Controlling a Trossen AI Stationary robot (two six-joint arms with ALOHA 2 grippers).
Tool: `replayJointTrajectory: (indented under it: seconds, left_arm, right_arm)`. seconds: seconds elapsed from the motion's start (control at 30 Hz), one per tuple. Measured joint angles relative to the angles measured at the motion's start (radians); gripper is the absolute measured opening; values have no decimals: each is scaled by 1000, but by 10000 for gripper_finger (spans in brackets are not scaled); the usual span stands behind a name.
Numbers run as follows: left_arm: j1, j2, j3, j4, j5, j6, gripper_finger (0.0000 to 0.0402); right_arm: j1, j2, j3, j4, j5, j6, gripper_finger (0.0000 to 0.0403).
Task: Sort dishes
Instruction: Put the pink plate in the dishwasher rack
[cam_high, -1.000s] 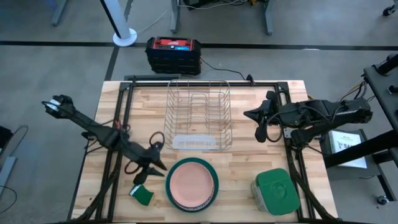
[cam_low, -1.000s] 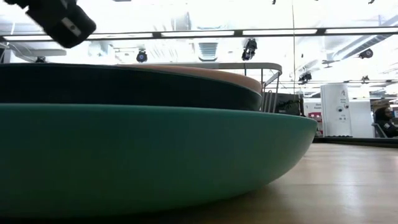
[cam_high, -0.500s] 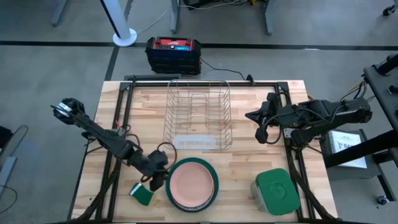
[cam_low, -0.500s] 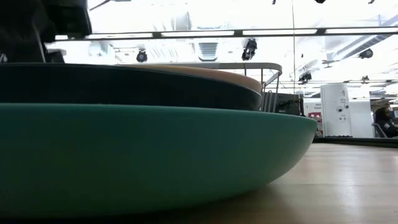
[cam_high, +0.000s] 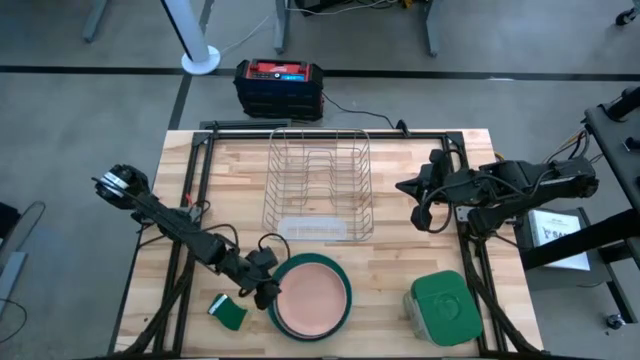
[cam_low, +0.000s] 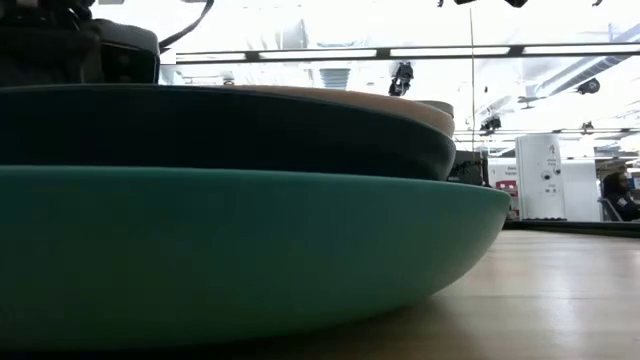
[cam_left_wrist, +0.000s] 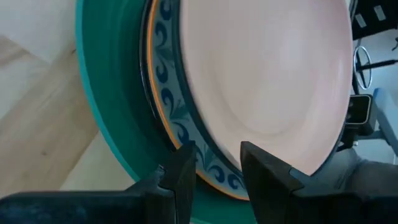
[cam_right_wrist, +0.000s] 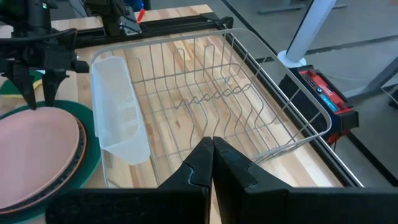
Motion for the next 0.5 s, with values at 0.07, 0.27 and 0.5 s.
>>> replayJointTrajectory:
  seconds: [0.07,0.27,0.5]
  left_arm:
    - [0,3,5,-3,-18,-4,116]
    - [0,21,69,-50,-84,14,116]
    - [0,105,207,-312,-104,24,116]
  right_arm:
    - [0,0,0,-2,0,0,0]
    - [0,0,0,-5,0,0,0]
    - [0,0,-1,-6,-1,-1,0]
